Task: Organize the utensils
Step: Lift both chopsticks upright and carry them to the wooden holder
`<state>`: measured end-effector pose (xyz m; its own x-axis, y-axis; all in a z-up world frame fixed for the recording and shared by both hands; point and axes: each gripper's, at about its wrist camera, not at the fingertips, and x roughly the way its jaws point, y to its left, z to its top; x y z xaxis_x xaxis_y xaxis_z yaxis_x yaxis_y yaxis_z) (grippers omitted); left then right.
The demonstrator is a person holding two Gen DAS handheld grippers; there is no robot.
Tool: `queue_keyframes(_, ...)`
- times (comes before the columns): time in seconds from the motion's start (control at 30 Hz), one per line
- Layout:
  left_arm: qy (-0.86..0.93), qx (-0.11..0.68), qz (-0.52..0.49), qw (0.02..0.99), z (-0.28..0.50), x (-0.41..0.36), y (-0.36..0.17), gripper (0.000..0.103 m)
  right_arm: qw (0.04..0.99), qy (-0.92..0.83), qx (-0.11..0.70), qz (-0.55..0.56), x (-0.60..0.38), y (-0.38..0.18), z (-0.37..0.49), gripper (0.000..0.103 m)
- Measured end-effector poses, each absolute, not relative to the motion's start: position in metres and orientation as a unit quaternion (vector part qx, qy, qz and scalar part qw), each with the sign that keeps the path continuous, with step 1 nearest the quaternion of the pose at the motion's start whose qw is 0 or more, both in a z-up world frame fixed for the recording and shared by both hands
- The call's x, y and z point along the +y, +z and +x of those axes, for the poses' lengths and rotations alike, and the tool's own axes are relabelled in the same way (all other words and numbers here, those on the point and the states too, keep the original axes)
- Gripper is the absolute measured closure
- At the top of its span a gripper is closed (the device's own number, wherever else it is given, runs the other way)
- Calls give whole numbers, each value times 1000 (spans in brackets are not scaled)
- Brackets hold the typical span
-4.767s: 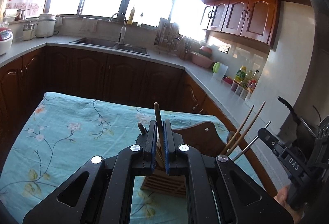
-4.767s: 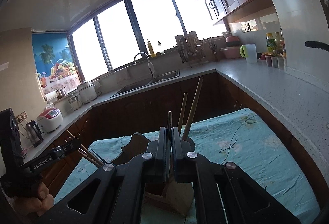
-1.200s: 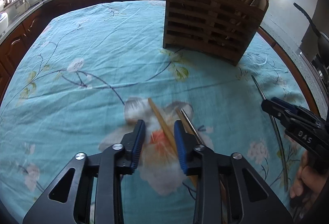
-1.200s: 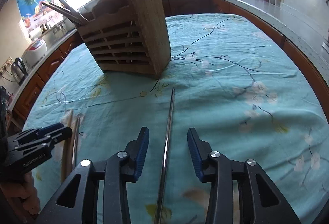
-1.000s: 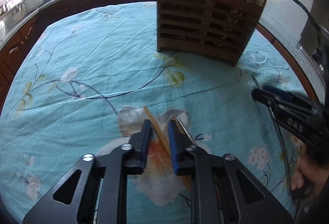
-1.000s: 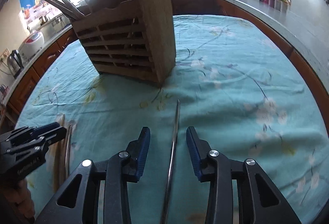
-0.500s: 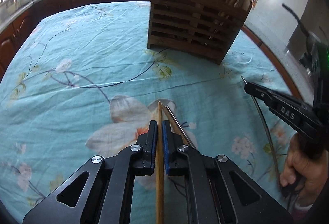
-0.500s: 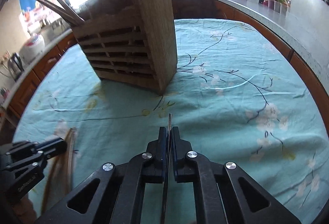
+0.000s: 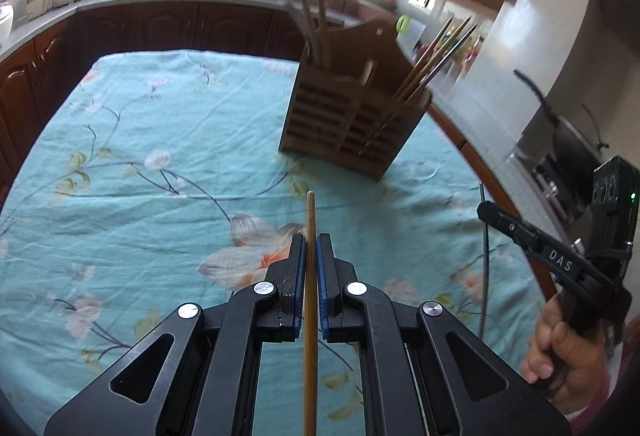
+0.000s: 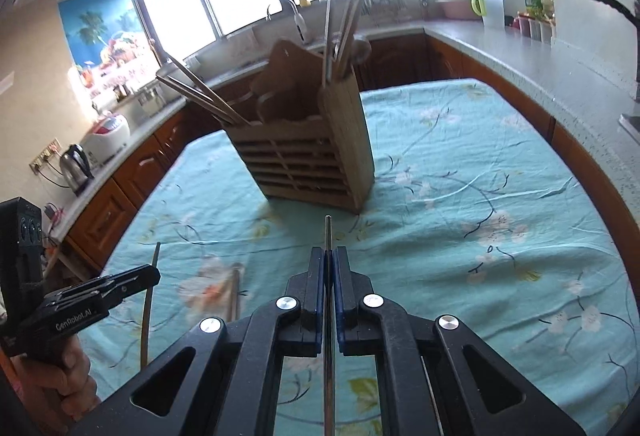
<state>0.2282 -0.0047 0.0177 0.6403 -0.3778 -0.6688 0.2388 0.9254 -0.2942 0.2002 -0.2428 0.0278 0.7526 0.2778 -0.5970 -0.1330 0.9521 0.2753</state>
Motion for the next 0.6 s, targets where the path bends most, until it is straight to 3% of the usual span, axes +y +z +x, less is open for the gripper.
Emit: queue_keyframes(0.6,-187,316,-116,923,190,17,79,98,951,129,251,130,-255,90,152,99)
